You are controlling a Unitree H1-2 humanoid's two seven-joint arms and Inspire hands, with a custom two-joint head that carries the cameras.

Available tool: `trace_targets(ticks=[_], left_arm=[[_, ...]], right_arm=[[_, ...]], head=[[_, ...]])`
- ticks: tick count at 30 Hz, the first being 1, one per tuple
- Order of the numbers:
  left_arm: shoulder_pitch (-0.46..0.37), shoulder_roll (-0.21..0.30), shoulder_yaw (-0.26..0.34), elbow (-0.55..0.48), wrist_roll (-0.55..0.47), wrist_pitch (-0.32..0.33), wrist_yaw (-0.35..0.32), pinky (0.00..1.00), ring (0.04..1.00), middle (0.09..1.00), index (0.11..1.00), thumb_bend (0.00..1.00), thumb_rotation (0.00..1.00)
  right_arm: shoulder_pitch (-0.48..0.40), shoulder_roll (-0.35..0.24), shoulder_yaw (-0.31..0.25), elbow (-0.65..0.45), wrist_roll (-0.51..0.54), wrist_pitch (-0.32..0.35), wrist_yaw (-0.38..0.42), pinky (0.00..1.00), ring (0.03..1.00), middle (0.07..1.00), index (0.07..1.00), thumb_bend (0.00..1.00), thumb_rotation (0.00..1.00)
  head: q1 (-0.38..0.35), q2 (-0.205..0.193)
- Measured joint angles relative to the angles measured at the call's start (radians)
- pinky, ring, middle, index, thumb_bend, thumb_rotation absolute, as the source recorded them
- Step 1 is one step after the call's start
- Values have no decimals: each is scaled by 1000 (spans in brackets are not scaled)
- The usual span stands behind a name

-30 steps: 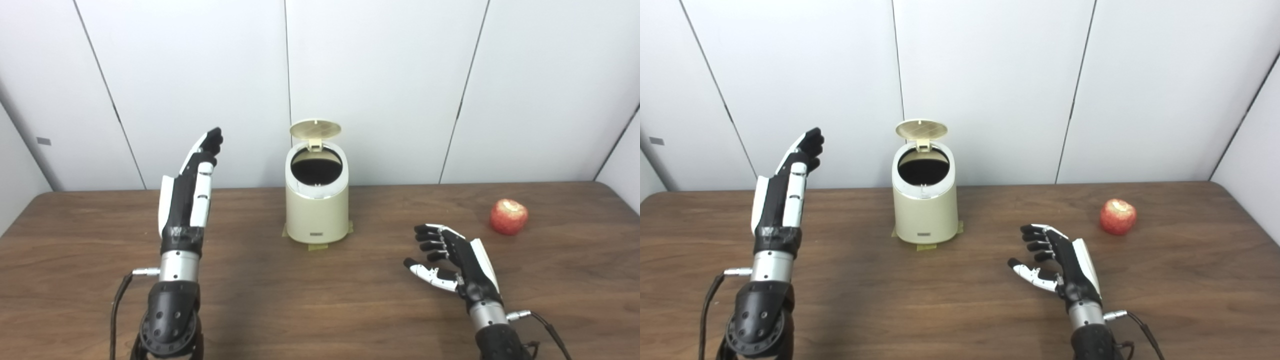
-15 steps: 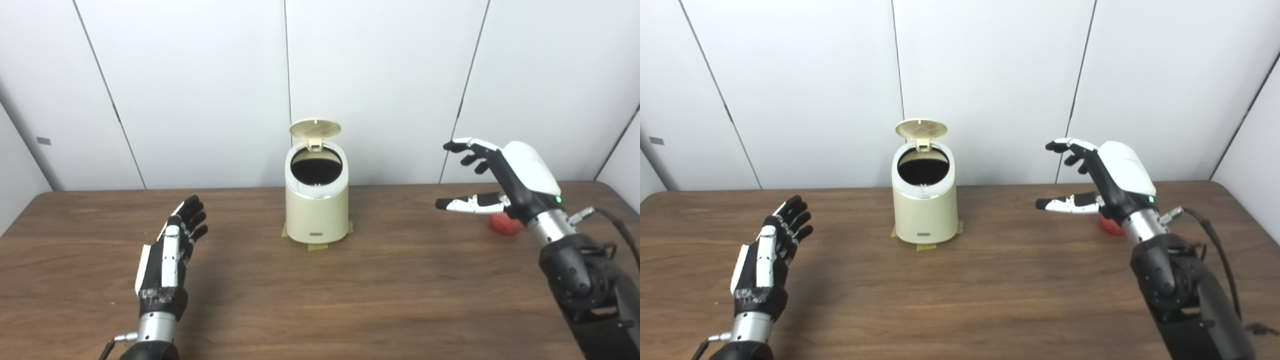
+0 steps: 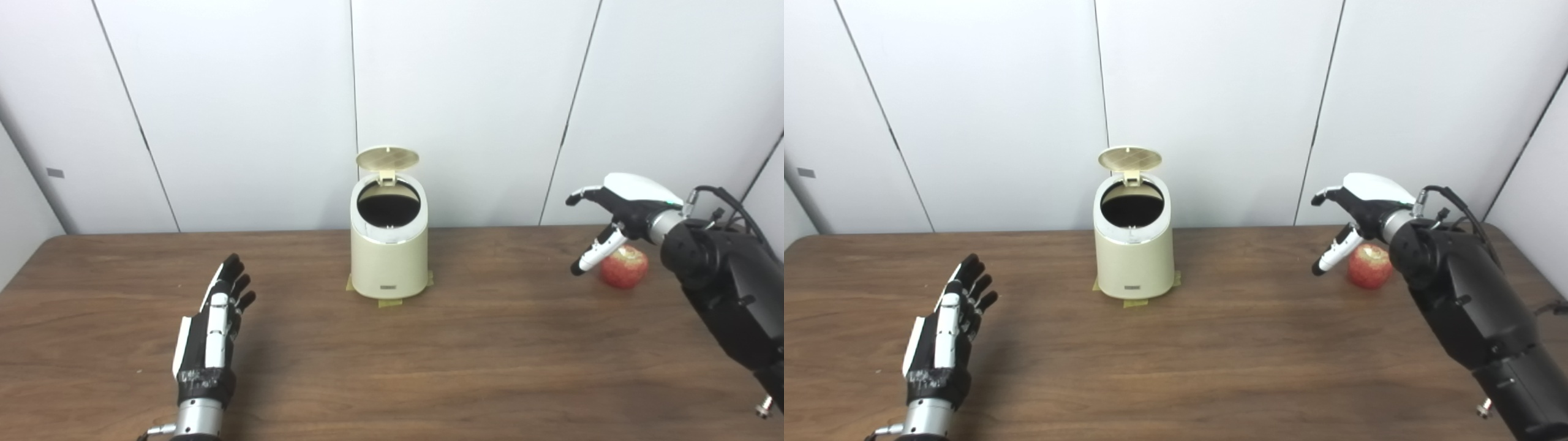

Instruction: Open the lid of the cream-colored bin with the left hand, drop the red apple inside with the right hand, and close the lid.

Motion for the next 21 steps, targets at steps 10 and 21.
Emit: trace_targets(ticks=[10, 21], left_arm=[[0, -15, -7, -4, 12, 1, 5, 901, 938, 943, 928, 375, 897], [3, -20, -13, -20, 30, 1, 20, 914, 949, 954, 937, 365, 893]], right_arm=[[-104, -8, 86, 263, -18, -61, 26, 706, 884, 923, 814, 949, 239], [-100, 6, 125, 417, -27, -143, -61, 622, 788, 882, 818, 944, 301]], head=[[12, 3], [17, 9]])
